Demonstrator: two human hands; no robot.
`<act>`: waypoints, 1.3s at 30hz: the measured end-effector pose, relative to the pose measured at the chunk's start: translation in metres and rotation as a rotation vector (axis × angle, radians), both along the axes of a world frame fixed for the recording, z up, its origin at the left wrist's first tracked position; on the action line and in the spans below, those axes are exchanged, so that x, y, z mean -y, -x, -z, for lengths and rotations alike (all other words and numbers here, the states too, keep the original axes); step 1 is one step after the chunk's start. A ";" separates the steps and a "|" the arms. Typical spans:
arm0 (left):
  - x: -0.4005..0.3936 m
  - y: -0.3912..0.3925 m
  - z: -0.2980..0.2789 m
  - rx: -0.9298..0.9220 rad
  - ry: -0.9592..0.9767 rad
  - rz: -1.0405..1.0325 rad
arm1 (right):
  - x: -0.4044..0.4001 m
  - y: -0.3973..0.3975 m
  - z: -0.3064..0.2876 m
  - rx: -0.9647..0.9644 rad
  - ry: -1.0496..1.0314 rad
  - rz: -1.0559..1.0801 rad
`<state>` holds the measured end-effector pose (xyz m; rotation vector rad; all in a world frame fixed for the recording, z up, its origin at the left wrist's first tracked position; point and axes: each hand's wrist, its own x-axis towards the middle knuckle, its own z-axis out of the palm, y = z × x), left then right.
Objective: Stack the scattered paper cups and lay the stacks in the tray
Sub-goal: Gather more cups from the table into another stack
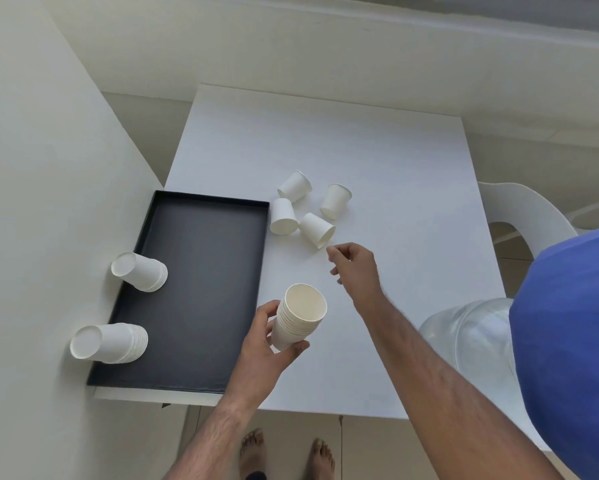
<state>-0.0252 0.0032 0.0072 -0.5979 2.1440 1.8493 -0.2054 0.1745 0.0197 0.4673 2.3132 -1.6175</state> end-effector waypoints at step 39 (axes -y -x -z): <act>0.024 0.023 0.009 -0.023 0.034 -0.057 | 0.000 -0.072 -0.054 -0.408 0.022 -0.122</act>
